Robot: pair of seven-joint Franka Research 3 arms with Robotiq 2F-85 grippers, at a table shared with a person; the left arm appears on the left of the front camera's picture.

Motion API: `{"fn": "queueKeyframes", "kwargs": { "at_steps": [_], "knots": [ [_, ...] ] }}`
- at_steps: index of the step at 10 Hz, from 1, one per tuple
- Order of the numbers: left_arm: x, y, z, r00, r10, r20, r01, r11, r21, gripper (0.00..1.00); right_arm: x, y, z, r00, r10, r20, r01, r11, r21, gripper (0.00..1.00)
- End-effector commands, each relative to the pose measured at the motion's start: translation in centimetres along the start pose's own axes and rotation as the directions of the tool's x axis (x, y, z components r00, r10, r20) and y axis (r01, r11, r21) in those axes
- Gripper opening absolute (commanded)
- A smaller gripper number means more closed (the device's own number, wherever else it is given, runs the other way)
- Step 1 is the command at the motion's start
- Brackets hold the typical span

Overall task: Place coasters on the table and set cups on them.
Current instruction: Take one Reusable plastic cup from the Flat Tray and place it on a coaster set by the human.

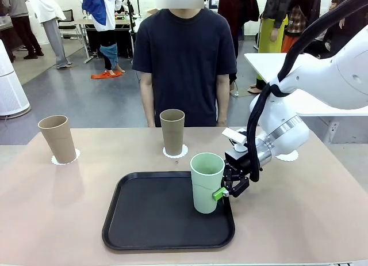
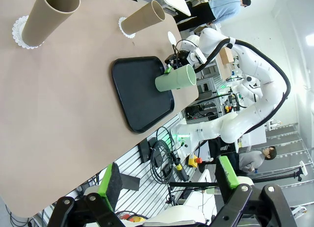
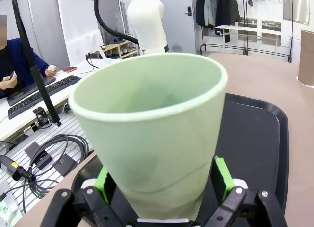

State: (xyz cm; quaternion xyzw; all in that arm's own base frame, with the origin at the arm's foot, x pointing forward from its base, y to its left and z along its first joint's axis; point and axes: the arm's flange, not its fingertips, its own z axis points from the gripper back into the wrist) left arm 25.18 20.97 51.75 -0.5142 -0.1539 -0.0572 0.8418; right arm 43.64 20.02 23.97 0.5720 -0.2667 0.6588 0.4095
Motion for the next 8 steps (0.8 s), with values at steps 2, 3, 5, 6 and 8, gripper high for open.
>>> {"fn": "queueKeyframes", "kwargs": {
  "at_steps": [2,3,5,6,8],
  "knots": [
    [-0.1,-0.1,0.0,1.0,-0.002,0.005,0.002,1.0,0.001,1.0,-0.4,-0.2,-0.1,1.0,0.021,-0.014,-0.02,0.999,0.037,0.41],
    [-0.1,-0.1,0.0,1.0,-0.002,0.005,0.002,1.0,0.001,1.0,-0.3,-0.1,-0.1,1.0,0.023,-0.021,-0.022,0.999,0.04,0.41],
    [-0.1,-0.1,0.0,1.0,-0.002,0.005,0.002,1.0,0.001,1.0,-0.5,-0.1,0.0,1.0,0.021,-0.023,-0.02,0.999,0.037,0.26],
    [-0.1,-0.1,0.0,1.0,-0.002,0.005,0.002,1.0,0.001,1.0,-0.5,-0.1,0.2,0.999,0.023,-0.025,-0.022,0.999,0.037,0.0],
    [-0.1,-0.1,0.0,1.0,-0.002,0.005,0.002,1.0,0.001,1.0,2.1,1.8,1.3,1.0,0.004,-0.02,-0.006,0.995,-0.098,0.0]
  ]
}}
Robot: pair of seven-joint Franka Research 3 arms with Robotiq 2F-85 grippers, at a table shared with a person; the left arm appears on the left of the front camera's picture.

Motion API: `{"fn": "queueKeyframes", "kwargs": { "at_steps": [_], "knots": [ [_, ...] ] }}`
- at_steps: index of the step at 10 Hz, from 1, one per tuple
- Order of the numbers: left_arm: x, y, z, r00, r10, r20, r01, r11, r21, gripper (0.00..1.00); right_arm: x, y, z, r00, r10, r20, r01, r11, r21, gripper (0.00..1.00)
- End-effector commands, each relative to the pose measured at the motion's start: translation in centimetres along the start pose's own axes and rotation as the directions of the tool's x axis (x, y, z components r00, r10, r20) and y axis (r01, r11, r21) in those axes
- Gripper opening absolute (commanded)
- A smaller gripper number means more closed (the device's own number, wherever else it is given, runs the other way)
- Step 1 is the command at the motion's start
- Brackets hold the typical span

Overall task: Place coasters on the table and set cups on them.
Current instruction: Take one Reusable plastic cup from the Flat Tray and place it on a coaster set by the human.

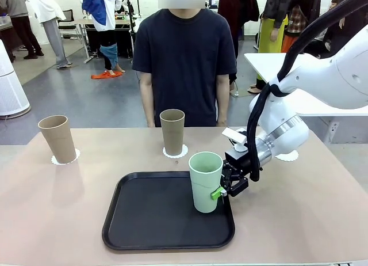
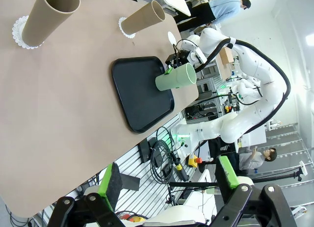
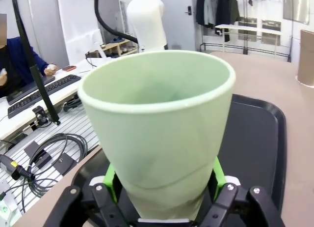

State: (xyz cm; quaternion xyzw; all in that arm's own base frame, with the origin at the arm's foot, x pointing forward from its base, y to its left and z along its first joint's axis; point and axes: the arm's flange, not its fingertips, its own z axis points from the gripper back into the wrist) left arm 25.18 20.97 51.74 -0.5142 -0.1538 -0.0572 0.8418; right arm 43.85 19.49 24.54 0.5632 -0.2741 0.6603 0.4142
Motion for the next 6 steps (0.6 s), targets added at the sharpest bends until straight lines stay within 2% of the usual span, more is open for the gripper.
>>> {"fn": "queueKeyframes", "kwargs": {
  "at_steps": [1,4,6],
  "knots": [
    [-0.1,-0.1,0.0,1.0,-0.002,0.005,0.002,1.0,0.002,1.0,4.6,3.5,2.3,1.0,0.003,-0.014,-0.005,0.985,-0.171,0.0],
    [-0.1,-0.1,0.0,1.0,-0.002,0.005,0.002,1.0,0.002,1.0,11.7,9.8,9.9,0.998,-0.055,-0.018,0.042,0.905,-0.424,0.0],
    [-0.1,-0.1,0.0,1.0,-0.002,0.005,0.002,1.0,0.002,1.0,13.6,12.3,13.7,0.997,-0.071,0.027,0.075,0.854,-0.515,0.0]
  ]
}}
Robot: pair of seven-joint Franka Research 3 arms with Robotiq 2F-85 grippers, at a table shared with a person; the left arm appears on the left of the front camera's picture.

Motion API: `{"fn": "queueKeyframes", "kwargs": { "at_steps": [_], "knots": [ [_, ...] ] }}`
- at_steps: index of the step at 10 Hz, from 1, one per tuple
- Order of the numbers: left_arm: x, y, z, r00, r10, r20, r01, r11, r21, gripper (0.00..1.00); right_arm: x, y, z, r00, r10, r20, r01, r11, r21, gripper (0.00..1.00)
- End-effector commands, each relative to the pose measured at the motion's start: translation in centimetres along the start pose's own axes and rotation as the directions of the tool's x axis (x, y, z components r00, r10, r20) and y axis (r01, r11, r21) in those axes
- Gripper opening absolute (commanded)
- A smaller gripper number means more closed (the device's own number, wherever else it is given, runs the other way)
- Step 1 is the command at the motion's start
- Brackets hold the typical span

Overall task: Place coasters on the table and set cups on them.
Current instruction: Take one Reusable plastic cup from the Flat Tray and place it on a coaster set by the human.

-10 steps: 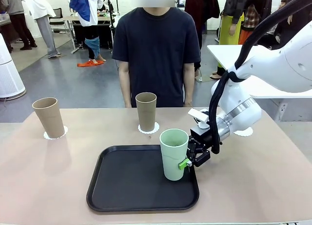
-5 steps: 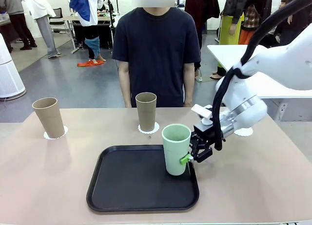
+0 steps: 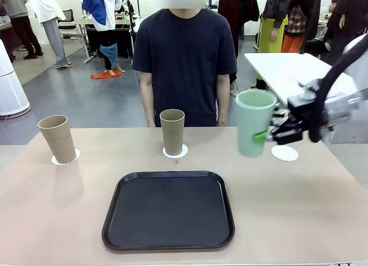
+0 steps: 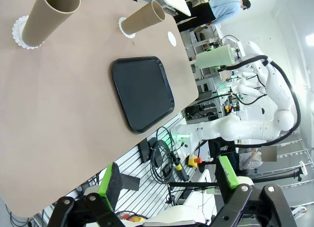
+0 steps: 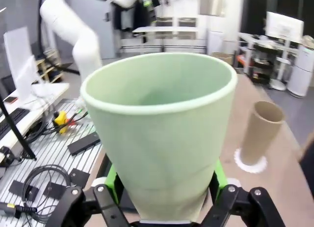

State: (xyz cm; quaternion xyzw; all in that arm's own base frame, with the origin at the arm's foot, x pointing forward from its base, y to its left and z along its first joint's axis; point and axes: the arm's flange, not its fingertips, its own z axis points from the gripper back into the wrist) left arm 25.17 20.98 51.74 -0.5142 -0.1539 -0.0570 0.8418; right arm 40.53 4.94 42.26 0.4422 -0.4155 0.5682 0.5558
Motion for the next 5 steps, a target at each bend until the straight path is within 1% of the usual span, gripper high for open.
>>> {"fn": "queueKeyframes", "kwargs": {
  "at_steps": [1,2,3,5],
  "knots": [
    [-0.1,-0.1,0.0,1.0,-0.002,0.005,0.002,1.0,0.001,1.0,-0.1,0.3,0.9,0.998,-0.064,0.009,0.064,0.995,-0.075,0.0],
    [-0.1,-0.1,0.0,1.0,-0.002,0.005,0.002,1.0,0.001,1.0,-0.3,0.2,1.3,0.996,-0.087,-0.01,0.086,0.993,-0.078,0.0],
    [-0.1,-0.1,0.0,1.0,-0.002,0.005,0.002,1.0,0.001,1.0,0.7,0.3,2.0,1.0,-0.022,0.002,0.022,0.999,-0.05,0.0],
    [-0.1,-0.1,0.0,1.0,-0.002,0.005,0.002,1.0,0.001,1.0,0.7,0.3,2.0,1.0,-0.022,0.002,0.022,0.999,-0.05,0.0]
  ]
}}
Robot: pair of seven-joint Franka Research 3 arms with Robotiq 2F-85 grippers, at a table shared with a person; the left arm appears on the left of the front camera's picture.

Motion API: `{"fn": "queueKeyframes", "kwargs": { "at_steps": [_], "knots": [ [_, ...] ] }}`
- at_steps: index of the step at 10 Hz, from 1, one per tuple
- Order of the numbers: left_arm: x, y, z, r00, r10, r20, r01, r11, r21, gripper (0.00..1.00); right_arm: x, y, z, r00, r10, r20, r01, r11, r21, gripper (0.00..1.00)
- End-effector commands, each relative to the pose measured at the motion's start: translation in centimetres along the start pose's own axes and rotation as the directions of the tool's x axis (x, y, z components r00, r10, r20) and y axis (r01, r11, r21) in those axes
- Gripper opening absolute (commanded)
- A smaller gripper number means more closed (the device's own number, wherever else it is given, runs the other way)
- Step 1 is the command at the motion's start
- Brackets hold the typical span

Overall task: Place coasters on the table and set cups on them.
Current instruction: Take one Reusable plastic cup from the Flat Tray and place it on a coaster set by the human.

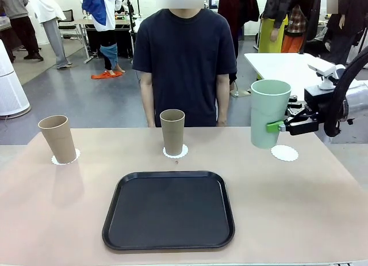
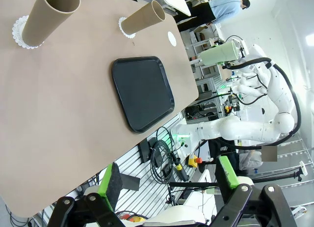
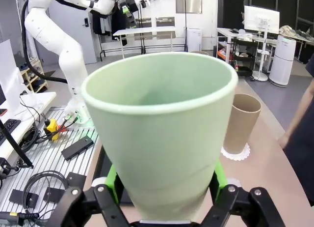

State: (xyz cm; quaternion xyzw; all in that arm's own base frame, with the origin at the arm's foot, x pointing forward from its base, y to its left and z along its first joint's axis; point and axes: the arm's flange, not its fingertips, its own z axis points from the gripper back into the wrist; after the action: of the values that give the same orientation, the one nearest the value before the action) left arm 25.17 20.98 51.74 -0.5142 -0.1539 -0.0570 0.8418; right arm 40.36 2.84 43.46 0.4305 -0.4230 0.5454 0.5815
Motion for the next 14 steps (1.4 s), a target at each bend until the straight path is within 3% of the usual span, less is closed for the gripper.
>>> {"fn": "queueKeyframes", "kwargs": {
  "at_steps": [1,2,3,5,7,10,14],
  "knots": [
    [-0.1,-0.1,0.0,1.0,-0.002,0.005,0.002,1.0,0.001,1.0,0.1,0.0,-0.4,1.0,0.016,0.008,-0.016,1.0,0.013,0.0],
    [-0.1,-0.1,0.0,1.0,-0.002,0.005,0.002,1.0,0.001,1.0,0.1,0.0,-0.4,1.0,0.016,0.008,-0.016,1.0,0.013,0.0],
    [-0.1,-0.1,0.0,1.0,-0.002,0.005,0.002,1.0,0.001,1.0,0.0,0.0,-0.1,1.0,0.001,0.0,-0.001,1.0,0.004,0.84],
    [-0.1,-0.1,0.0,1.0,-0.002,0.005,0.002,1.0,0.001,1.0,-2.7,-5.5,7.4,0.994,-0.058,0.09,0.074,0.981,-0.179,0.84],
    [-0.1,-0.1,0.0,1.0,-0.002,0.005,0.002,1.0,0.001,1.0,-4.5,-9.0,12.6,0.992,-0.081,0.102,0.105,0.96,-0.259,0.84],
    [-0.1,-0.1,0.0,1.0,-0.002,0.005,0.002,1.0,0.001,1.0,-6.5,-12.0,15.4,0.985,-0.13,0.111,0.16,0.933,-0.322,0.84],
    [-0.1,-0.1,0.0,1.0,-0.002,0.005,0.002,1.0,0.001,1.0,-7.1,-10.9,16.0,0.99,-0.118,0.08,0.137,0.939,-0.317,0.84]
  ]
}}
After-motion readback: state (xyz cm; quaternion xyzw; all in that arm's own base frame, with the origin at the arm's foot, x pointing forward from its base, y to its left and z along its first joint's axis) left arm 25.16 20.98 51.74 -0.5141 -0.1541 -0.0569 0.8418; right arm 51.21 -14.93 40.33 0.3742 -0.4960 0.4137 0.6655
